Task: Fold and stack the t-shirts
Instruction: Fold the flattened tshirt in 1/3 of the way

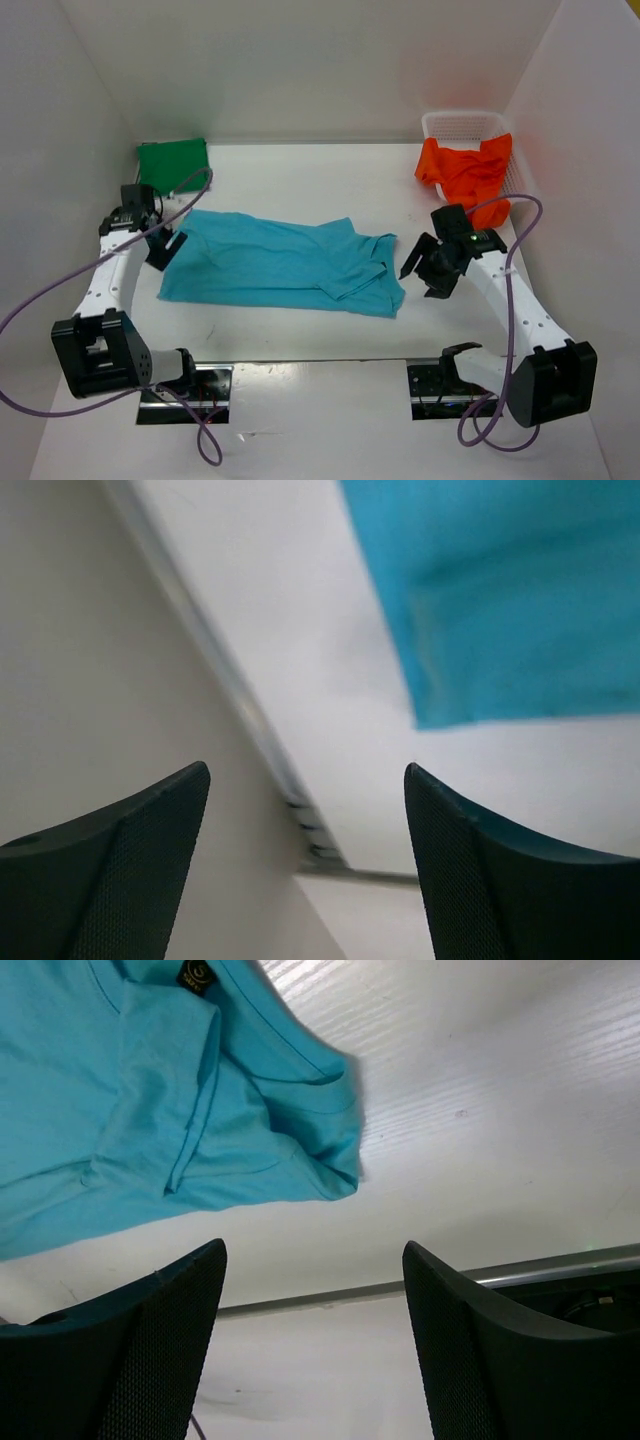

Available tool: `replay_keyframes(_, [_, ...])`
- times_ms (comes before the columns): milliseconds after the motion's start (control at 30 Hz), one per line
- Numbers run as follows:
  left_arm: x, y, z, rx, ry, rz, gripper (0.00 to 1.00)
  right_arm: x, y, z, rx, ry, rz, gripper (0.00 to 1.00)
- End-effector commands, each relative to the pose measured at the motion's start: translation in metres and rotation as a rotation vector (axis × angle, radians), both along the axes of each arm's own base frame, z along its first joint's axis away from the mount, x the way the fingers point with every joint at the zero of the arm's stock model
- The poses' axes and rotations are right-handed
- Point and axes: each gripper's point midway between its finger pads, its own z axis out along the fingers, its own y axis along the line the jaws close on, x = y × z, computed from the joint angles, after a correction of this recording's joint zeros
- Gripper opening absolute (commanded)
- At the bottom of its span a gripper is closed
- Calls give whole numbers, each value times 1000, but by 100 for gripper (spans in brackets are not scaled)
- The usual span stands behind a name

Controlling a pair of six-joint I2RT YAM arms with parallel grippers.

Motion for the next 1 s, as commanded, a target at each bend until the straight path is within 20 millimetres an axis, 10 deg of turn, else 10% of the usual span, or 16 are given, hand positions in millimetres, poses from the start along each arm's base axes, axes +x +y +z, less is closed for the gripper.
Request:
replay_keyframes(0, [69, -26, 96, 46, -315, -184, 86, -10, 9, -6, 47, 9, -14, 76])
replay_keyframes(133, [83, -156, 127, -56, -406, -642, 91, 5, 19, -10, 85, -54, -71, 79])
replay_keyframes(433, [18, -380, 49, -110, -180, -1309, 91, 14, 15, -33, 86, -75, -190, 82])
replay_keyframes(600, [-28, -439, 3, -121, -92, -1487, 88, 26, 10, -35, 75, -122, -246, 84])
replay_keyframes(967, [-44, -466, -42, -227, 1, -1531, 76, 20, 5, -39, 73, -132, -267, 84])
